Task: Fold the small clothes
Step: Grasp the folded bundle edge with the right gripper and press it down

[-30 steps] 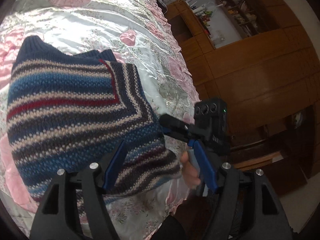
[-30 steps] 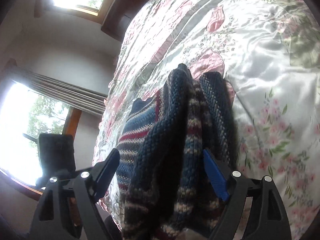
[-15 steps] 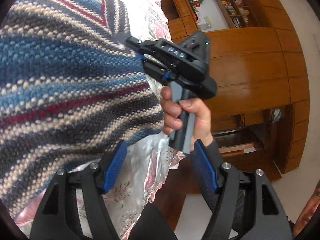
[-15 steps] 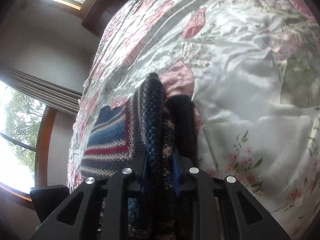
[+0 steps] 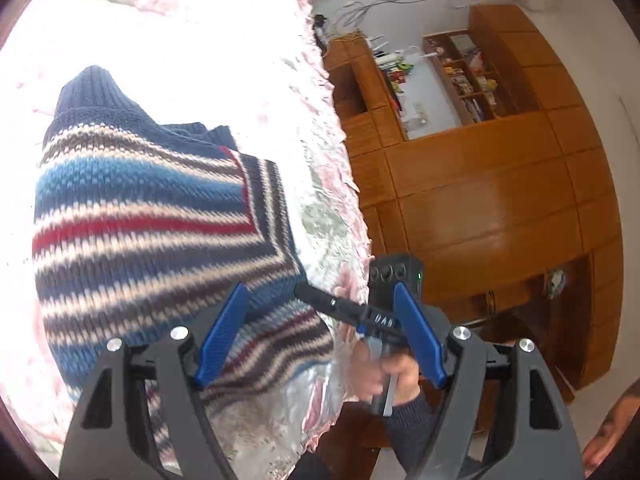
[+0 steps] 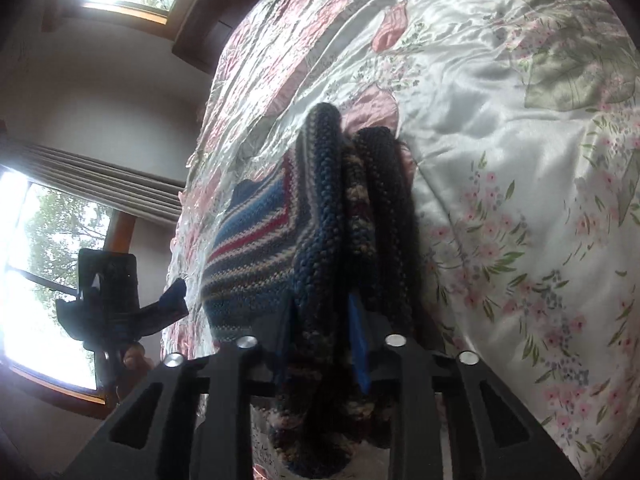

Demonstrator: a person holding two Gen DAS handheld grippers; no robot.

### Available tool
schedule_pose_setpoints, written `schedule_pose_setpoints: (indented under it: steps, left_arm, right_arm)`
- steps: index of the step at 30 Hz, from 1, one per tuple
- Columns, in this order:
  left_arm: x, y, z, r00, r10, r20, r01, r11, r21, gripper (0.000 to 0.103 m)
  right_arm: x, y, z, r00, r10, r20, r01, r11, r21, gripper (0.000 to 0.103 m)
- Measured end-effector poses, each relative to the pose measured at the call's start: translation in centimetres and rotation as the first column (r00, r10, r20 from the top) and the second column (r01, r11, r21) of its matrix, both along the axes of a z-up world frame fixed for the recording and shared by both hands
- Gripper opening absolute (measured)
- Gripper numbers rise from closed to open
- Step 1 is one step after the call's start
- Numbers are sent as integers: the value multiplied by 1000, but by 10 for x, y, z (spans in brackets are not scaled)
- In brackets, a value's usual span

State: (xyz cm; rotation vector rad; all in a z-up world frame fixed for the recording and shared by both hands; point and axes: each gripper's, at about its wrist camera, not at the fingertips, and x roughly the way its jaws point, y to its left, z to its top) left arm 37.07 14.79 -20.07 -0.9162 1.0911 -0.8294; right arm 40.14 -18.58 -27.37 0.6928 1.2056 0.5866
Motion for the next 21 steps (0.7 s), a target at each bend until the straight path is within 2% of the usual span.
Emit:
schedule_pose_setpoints:
  steps: [1, 3, 6, 9, 11, 14, 15, 17, 18, 19, 20, 21]
  left_arm:
    - [6, -1, -9, 999, 12, -35, -11, 1000, 20, 74]
    - [16, -7, -25, 997, -5, -80, 9, 998, 57, 66]
    - [25, -9, -19, 996, -15, -83, 23, 996, 88, 67]
    - [21, -6, -3, 999, -21, -43, 23, 999, 46, 70]
    - [15, -15, 5, 998, -66, -22, 66, 998, 13, 71]
    - [8, -37, -11, 990, -132, -52, 130, 990, -46, 72]
    - [5, -47, -20, 986, -147, -73, 143, 988, -53, 72]
    - [4, -57, -49, 976, -165, -142, 162, 986, -30, 69]
    - [2, -61, -66, 967, -169, -191, 169, 985, -17, 67]
    - [-2, -65, -82, 958, -176, -227, 180, 984, -1, 59]
    - [-5, -67, -93, 954, -176, -242, 184, 983, 13, 50]
    - [-9, -66, -95, 956, -177, -232, 187, 982, 22, 49]
  right_arm:
    - [-2, -8, -11, 999, -29, -27, 29, 1000, -4, 19]
    - [-6, -19, -28, 996, -69, -54, 69, 998, 0, 21]
    - [-17, -22, -16, 997, -71, -1, 71, 996, 52, 29]
    - [-32, -19, 16, 994, -70, 86, 68, 997, 24, 31]
    - [-45, -7, 34, 990, -15, 142, 12, 1000, 22, 31]
    - [-56, 8, 47, 981, 40, 192, -41, 999, 4, 31]
    - [-55, 15, 43, 982, 60, 178, -61, 998, 2, 31]
    - [-51, 18, 22, 990, 63, 124, -58, 997, -41, 28]
    - [-49, 16, 9, 994, 54, 100, -49, 997, -58, 14]
    - [-49, 10, -2, 996, 42, 82, -36, 997, -74, 0]
    - [-50, 4, -10, 997, 36, 69, -31, 997, -65, 0]
    - [-51, -1, -16, 998, 34, 49, -33, 999, -33, 0]
